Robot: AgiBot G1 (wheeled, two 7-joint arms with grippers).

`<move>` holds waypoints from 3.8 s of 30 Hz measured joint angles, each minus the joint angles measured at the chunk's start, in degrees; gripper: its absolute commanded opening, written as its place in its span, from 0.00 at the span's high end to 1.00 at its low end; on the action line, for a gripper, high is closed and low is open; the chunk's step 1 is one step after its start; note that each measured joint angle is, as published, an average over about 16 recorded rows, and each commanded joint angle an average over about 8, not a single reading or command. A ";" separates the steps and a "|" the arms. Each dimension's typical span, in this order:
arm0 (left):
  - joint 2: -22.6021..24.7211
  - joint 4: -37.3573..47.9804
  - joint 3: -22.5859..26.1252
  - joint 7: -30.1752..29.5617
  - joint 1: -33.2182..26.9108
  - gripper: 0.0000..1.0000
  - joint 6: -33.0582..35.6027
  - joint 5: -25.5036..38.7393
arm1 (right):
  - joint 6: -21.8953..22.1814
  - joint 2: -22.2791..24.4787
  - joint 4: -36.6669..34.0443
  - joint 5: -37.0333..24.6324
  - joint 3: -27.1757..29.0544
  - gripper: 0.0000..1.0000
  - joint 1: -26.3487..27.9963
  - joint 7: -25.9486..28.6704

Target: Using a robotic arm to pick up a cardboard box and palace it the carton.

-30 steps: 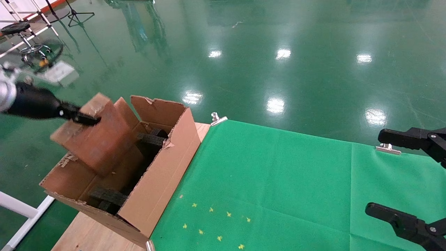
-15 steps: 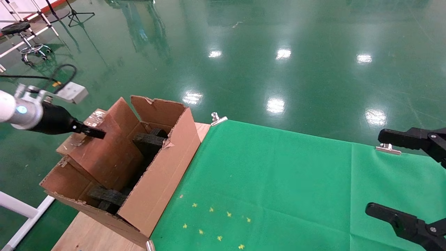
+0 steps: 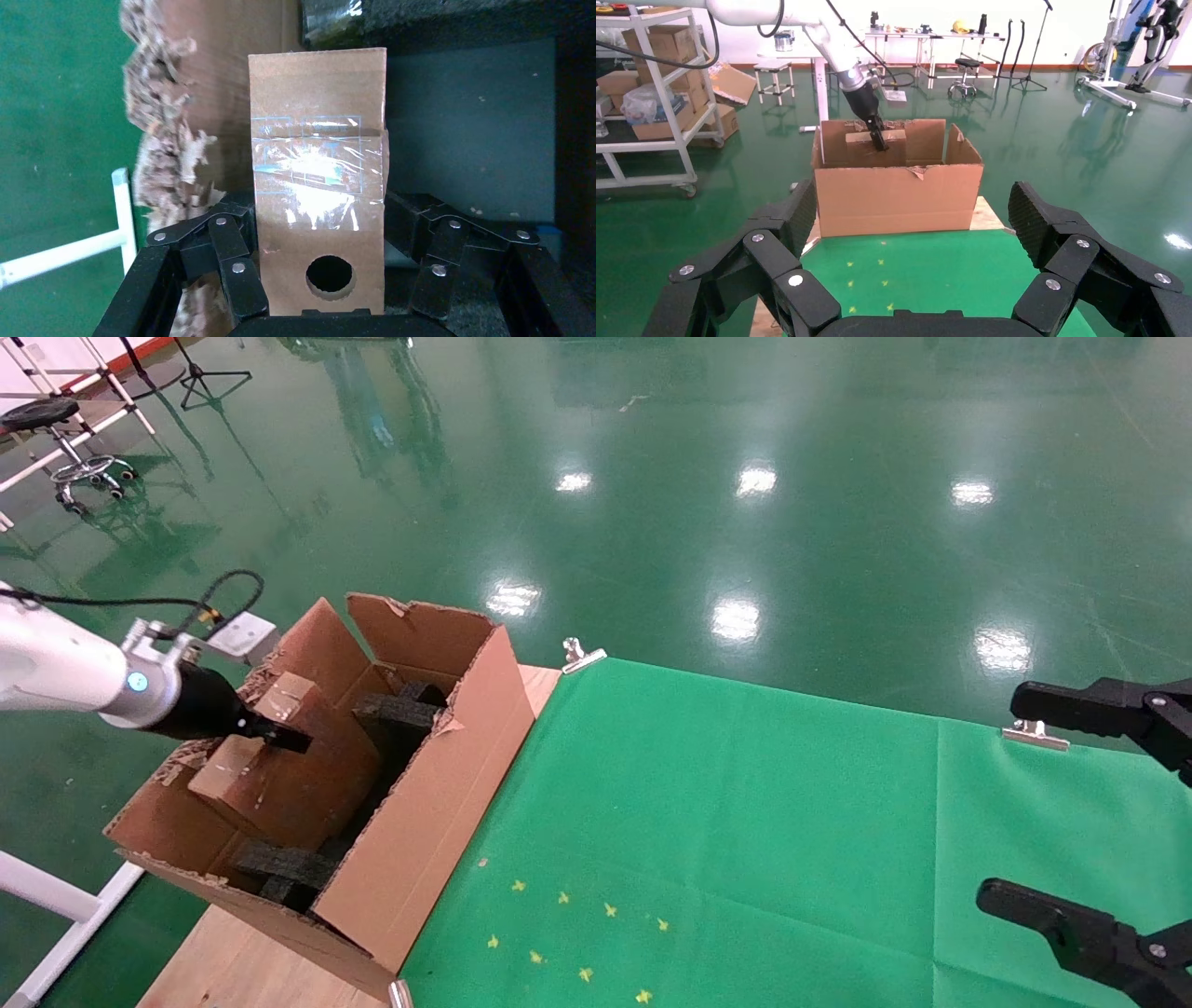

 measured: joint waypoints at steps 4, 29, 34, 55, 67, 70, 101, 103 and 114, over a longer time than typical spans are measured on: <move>0.69 0.58 -0.06 -0.62 1.24 0.67 -1.96 -0.07 | 0.00 0.00 0.00 0.00 0.00 0.00 0.00 0.00; 1.09 0.62 -0.22 -1.10 2.10 0.00 -3.95 -0.29 | 0.01 0.01 -0.01 0.01 0.01 0.00 -0.01 0.00; 0.57 -0.47 -0.94 0.10 1.23 0.00 -2.44 -1.35 | 0.01 0.01 -0.01 0.01 0.01 0.00 -0.01 0.00; -4.72 -11.54 -6.32 6.97 -2.89 0.00 8.25 -10.66 | 0.03 0.02 -0.03 0.03 0.00 0.00 -0.03 -0.01; -6.07 -22.32 -10.17 9.48 4.88 0.00 12.58 -22.05 | 0.03 0.02 -0.03 0.04 0.00 0.00 -0.03 -0.01; -6.48 -25.50 -11.31 10.22 7.14 0.00 13.84 -25.39 | 0.03 0.02 -0.03 0.04 0.00 0.00 -0.03 -0.01; -10.56 -57.19 -22.62 17.61 29.61 0.00 26.35 -58.65 | 0.03 0.02 -0.03 0.04 0.00 0.00 -0.03 -0.01; -10.82 -59.23 -23.35 18.08 31.05 0.00 27.15 -60.78 | 0.03 0.02 -0.03 0.04 0.00 0.00 -0.03 -0.01; -12.16 -69.70 -27.08 20.50 38.47 0.00 31.29 -71.76 | 0.04 0.02 -0.03 0.04 0.00 0.00 -0.03 -0.01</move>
